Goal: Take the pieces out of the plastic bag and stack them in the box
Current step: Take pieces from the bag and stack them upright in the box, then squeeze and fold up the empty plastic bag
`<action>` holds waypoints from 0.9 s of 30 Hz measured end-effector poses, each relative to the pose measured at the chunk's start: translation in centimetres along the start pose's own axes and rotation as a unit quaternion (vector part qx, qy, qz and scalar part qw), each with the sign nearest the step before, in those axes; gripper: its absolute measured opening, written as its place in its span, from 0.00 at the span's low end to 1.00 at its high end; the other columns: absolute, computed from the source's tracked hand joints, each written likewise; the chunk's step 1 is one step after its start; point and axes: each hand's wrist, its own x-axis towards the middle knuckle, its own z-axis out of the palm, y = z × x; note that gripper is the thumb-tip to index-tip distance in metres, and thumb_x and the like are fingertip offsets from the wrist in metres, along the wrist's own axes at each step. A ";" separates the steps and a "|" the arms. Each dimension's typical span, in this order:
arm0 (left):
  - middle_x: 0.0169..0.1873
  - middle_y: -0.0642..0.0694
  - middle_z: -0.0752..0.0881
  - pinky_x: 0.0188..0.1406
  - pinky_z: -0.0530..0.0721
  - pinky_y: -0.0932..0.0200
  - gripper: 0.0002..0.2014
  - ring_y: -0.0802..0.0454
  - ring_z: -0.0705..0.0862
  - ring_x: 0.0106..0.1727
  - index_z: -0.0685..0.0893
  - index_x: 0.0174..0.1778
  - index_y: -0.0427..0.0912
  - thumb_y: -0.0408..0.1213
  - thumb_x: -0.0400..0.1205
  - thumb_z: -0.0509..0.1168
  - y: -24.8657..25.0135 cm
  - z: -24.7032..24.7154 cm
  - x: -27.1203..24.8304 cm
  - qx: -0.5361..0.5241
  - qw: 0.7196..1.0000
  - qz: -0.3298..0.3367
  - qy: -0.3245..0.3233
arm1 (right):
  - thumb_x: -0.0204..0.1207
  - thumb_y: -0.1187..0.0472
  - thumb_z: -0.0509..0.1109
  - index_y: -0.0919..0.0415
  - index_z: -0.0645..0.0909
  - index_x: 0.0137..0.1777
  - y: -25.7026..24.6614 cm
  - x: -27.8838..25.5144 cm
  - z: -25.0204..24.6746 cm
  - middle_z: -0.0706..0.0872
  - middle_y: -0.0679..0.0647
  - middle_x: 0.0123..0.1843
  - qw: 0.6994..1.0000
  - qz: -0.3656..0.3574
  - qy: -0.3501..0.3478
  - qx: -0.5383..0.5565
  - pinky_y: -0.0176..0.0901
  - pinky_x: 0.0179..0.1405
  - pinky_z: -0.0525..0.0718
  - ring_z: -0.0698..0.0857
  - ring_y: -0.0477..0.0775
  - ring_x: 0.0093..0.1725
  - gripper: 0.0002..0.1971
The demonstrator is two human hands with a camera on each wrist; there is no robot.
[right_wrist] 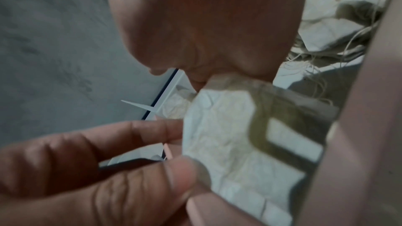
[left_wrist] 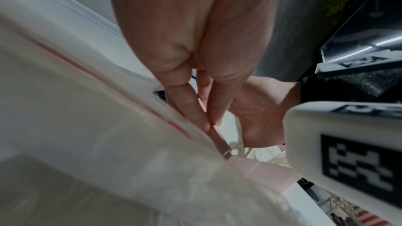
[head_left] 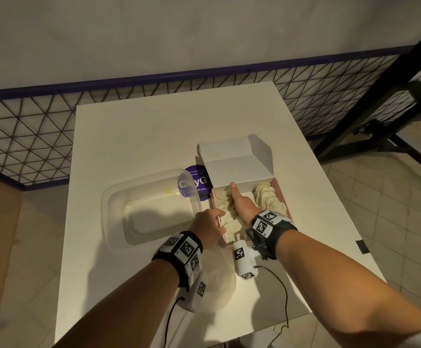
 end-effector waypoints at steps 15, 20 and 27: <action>0.32 0.45 0.88 0.17 0.76 0.65 0.06 0.55 0.85 0.28 0.87 0.46 0.51 0.37 0.77 0.67 -5.4 -11.1 -11.6 -0.205 0.967 0.012 0.150 | 0.71 0.35 0.66 0.46 0.64 0.76 7.6 -11.3 2.1 0.70 0.49 0.74 0.872 -0.366 -0.075 -0.318 0.51 0.74 0.70 0.69 0.49 0.72 0.35; 0.33 0.37 0.88 0.17 0.75 0.65 0.07 0.48 0.84 0.30 0.87 0.42 0.48 0.31 0.80 0.67 -11.0 -10.2 -15.2 -0.257 0.943 -0.046 0.208 | 0.65 0.31 0.69 0.45 0.31 0.81 10.8 -10.1 6.9 0.36 0.54 0.85 0.840 -0.299 -0.089 -0.445 0.56 0.80 0.55 0.47 0.57 0.84 0.58; 0.44 0.34 0.86 0.24 0.75 0.67 0.04 0.50 0.81 0.34 0.86 0.48 0.46 0.34 0.83 0.65 -12.1 -8.3 -18.4 -0.303 0.942 -0.041 0.140 | 0.76 0.58 0.61 0.60 0.65 0.74 8.7 -9.8 9.4 0.82 0.60 0.65 0.796 -0.264 -0.020 -0.545 0.51 0.62 0.72 0.80 0.63 0.62 0.25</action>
